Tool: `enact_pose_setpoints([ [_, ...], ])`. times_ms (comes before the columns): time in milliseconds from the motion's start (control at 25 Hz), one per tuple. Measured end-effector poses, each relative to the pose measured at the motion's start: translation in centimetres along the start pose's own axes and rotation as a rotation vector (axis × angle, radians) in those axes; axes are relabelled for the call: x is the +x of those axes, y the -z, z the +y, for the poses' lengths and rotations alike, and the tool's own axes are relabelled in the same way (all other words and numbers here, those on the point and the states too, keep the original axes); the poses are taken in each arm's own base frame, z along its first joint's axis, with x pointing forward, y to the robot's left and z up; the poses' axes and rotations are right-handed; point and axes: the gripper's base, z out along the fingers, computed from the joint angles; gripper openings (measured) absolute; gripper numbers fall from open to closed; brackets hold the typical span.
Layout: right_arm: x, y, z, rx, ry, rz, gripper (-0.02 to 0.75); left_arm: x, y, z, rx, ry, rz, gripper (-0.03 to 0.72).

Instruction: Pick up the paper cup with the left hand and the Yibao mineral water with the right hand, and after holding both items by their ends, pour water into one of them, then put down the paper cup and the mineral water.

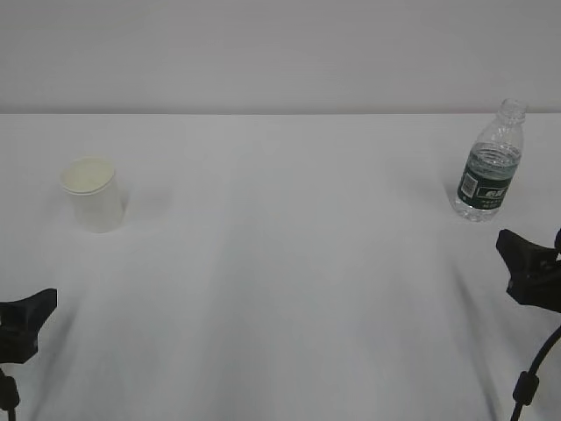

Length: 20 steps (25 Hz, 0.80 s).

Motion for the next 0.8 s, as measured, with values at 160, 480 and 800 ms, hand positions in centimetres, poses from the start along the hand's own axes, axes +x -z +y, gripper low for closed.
enact_pose_setpoints([
  [160,0.0,0.0,0.0,-0.002,0.001,-0.002,0.561,-0.7,-0.7,0.0,0.001,0.002,-0.032,0.591],
  [480,-0.1,-0.1,0.0,-0.002,-0.001,-0.006,0.568,-1.4,-1.3,0.0,0.002,0.002,-0.063,0.594],
  [800,0.5,-2.0,0.0,-0.004,0.000,0.023,0.595,-1.3,-1.3,0.0,0.002,0.002,-0.061,0.594],
])
